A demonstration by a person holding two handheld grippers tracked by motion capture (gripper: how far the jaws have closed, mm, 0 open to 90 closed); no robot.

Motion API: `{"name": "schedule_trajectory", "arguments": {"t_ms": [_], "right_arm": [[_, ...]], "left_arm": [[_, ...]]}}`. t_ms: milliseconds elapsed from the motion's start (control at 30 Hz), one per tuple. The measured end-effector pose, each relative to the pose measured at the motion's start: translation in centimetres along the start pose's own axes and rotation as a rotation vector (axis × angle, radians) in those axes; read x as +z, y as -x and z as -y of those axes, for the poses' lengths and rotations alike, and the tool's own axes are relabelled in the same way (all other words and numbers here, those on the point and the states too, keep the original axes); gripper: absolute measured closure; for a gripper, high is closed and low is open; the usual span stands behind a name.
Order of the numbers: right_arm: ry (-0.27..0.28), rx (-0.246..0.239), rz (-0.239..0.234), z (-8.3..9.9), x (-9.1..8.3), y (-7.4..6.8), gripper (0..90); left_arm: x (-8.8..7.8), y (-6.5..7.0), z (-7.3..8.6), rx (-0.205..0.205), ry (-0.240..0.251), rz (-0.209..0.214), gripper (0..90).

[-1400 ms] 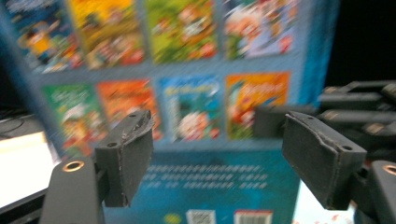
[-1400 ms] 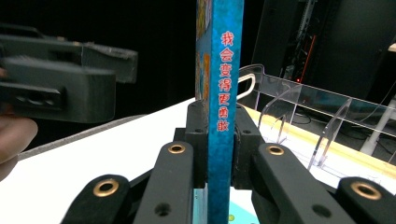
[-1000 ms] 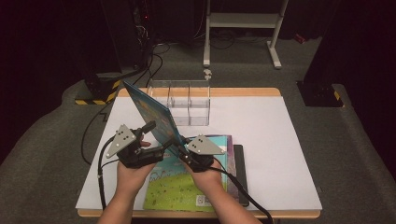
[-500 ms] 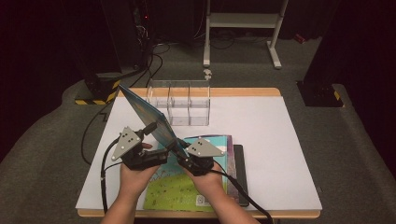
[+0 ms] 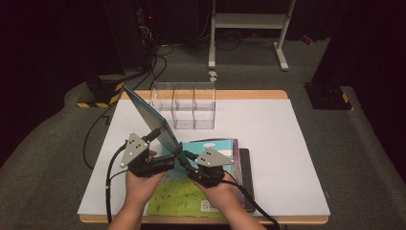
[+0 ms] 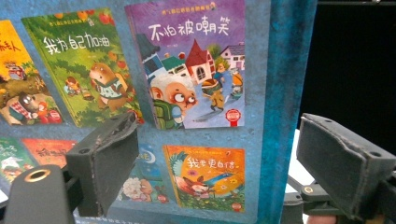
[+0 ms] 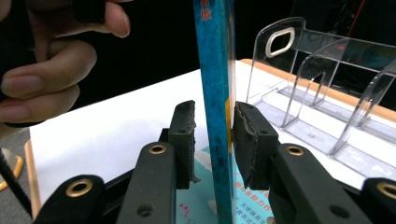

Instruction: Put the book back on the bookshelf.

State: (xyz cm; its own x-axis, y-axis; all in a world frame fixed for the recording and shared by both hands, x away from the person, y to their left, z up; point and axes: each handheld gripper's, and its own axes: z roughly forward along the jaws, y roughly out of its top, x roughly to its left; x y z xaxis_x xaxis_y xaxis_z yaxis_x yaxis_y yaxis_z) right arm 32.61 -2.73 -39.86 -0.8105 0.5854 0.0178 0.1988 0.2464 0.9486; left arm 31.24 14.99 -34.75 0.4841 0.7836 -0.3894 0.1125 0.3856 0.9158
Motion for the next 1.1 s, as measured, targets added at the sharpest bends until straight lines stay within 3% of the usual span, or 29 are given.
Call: {"name": "schedule_trajectory", "arguments": {"t_ms": [667,833,1100], "right_arm": [[-0.043,-0.013,-0.063,0.5,0.9,-1.2,67.6],[-0.048,-0.017,-0.074,0.6,1.1,-1.6,66.5],[-0.042,-0.003,-0.080,0.5,-0.4,-1.2,58.3]], "left_arm": [[0.1,-1.0,1.3,-0.013,-0.024,-0.053,14.0],[0.0,-1.3,1.5,0.003,-0.031,-0.066,14.8],[-0.2,-1.7,1.7,0.006,-0.033,-0.076,15.4]]}}
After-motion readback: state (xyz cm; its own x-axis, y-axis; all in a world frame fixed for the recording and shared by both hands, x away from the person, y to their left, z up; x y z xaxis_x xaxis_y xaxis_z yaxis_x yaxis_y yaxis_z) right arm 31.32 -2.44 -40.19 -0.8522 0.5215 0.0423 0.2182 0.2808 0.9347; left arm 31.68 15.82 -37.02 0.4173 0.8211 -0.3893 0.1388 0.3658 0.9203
